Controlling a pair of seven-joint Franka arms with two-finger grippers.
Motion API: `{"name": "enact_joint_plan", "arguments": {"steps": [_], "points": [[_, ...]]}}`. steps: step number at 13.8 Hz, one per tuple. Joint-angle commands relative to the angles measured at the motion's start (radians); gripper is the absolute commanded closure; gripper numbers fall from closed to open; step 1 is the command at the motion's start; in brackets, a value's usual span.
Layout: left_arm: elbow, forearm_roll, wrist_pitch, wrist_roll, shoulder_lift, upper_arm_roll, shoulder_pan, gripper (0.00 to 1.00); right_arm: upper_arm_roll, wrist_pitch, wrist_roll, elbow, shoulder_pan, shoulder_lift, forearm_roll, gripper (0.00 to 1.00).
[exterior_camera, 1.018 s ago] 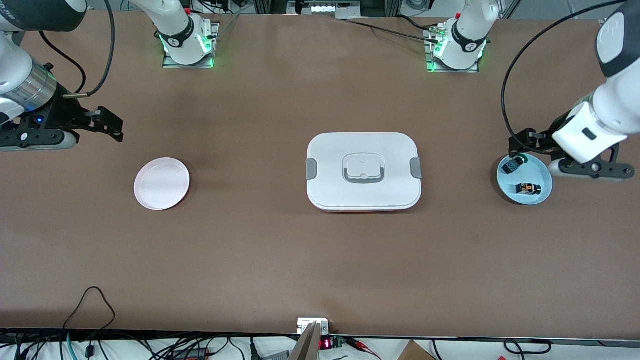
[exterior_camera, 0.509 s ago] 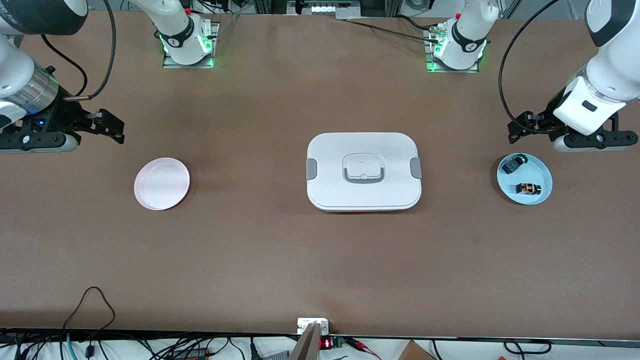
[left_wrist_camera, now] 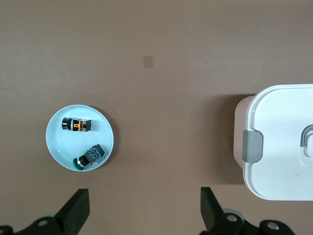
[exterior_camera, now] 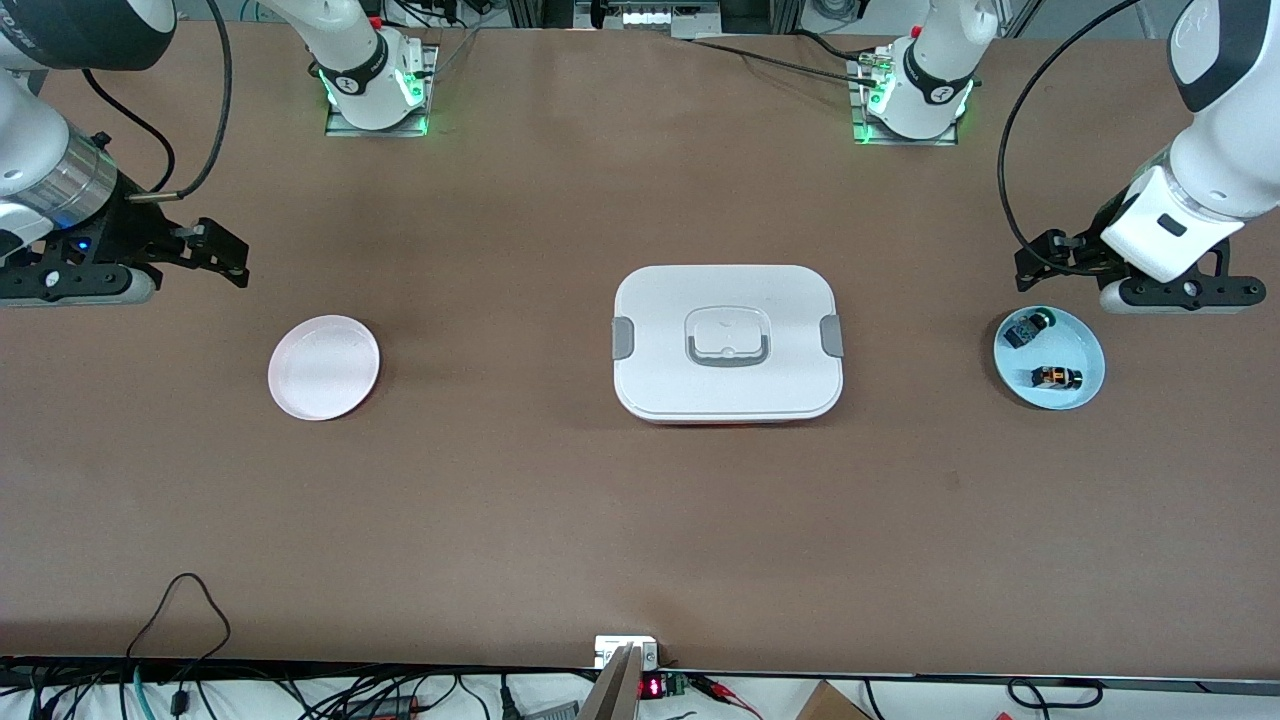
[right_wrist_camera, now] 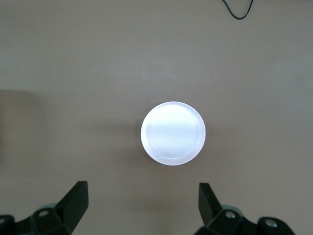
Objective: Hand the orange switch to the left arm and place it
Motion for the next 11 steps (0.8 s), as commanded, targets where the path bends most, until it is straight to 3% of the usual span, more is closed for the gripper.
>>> {"name": "enact_joint_plan", "arguments": {"steps": [1,11], "points": [[0.028,-0.006,-0.018,0.02,0.006,0.004,-0.004,0.0,0.003,-0.012,0.008,0.017,-0.007,0.005,0.013,0.0],[0.039,-0.006,-0.035,0.02,0.017,0.005,-0.004,0.0,0.002,-0.012,0.008,0.017,-0.009,0.006,0.013,0.0]]}}
